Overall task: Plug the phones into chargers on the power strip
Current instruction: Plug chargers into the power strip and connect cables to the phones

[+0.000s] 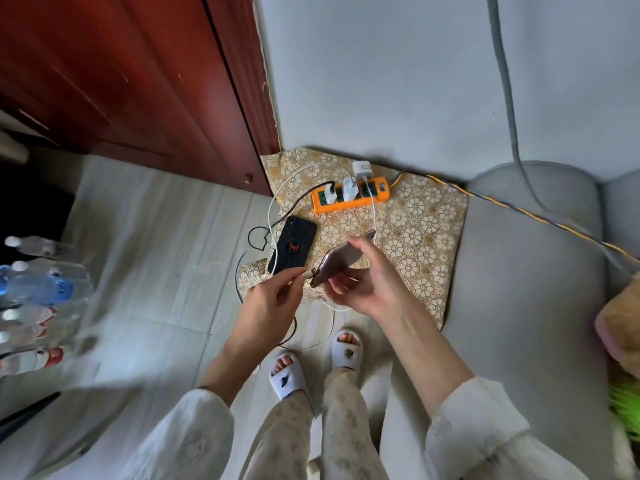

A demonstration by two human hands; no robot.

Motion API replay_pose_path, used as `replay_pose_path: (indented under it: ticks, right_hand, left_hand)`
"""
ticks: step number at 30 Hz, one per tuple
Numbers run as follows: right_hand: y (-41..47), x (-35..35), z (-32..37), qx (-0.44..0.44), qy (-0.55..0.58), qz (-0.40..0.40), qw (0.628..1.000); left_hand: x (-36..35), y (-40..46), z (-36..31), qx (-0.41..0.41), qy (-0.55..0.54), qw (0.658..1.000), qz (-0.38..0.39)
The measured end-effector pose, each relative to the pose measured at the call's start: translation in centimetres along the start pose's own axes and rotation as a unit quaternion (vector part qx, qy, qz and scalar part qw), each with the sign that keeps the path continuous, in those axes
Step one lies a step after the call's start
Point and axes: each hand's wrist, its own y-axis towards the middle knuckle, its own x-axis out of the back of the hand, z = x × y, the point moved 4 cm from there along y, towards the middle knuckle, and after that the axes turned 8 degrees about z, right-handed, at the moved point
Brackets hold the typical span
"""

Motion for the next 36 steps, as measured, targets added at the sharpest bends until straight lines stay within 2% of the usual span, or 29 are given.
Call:
replay_pose_path:
  ticks: [12,18,22,36]
  right_hand:
    - [-0.1,0.1,-1.0,0.007,0.004,-0.02,1.0]
    - [-0.1,-0.3,-1.0,0.034,-0.017,-0.042,0.998]
    - [0.1,-0.6,-1.1,0.057,-0.046,-0.056,0.996]
    - [1.6,0.4,-0.8,0.049,-0.101,-0.08,0.99]
  left_hand:
    - [0.2,-0.3,-0.2,0.013,-0.012,1.0,0.008]
    - [0.7,-0.3,-0.7,-0.019,0.113,0.993,-0.009]
    - [0.7,-0.1,-1.4,-0.039,0.197,0.98,0.007]
    - [-0.4,0.2,0.0,-0.029,0.261,0.965,0.0]
